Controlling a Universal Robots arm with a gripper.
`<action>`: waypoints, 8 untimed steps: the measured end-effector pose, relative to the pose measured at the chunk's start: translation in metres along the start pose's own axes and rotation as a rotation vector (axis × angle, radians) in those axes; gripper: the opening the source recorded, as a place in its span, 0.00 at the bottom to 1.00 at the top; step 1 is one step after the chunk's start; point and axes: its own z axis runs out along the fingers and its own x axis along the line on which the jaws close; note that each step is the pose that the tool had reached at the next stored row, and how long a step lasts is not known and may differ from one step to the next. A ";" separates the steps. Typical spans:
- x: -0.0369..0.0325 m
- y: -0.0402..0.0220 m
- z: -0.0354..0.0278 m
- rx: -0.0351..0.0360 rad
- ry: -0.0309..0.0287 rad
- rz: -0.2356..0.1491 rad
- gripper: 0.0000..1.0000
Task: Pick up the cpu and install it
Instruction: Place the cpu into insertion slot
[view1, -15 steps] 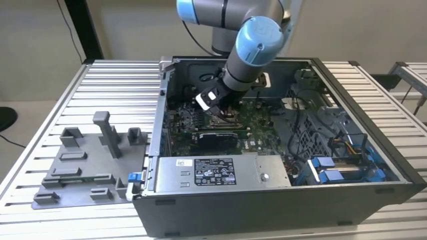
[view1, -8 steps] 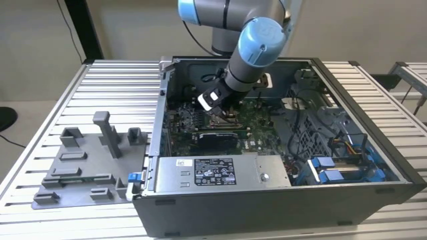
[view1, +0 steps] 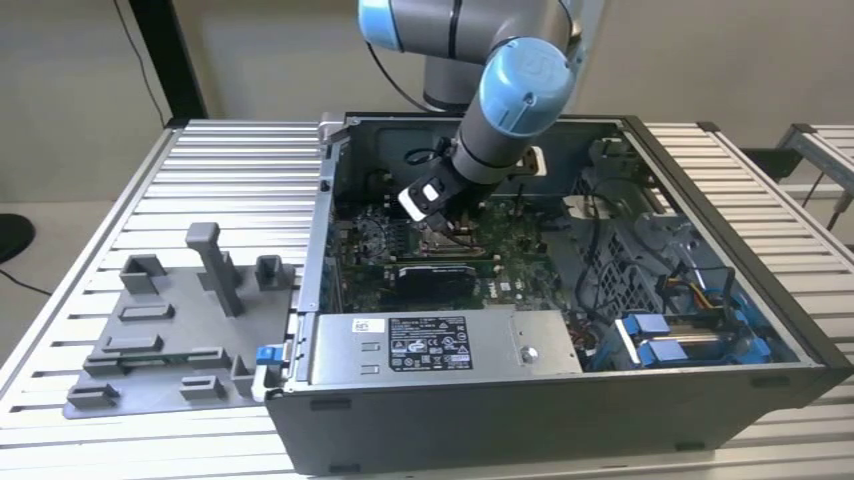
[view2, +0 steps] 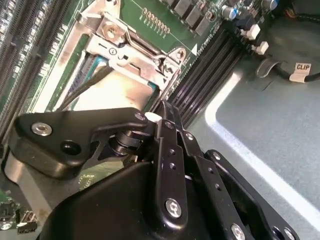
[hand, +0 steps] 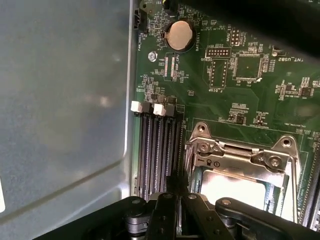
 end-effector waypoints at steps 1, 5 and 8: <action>0.0001 0.0003 0.0000 -0.0001 0.0018 0.000 0.00; 0.0029 -0.0005 -0.0054 -0.0004 0.0069 -0.001 0.00; 0.0082 -0.0097 -0.0139 -0.0006 0.0138 -0.002 0.00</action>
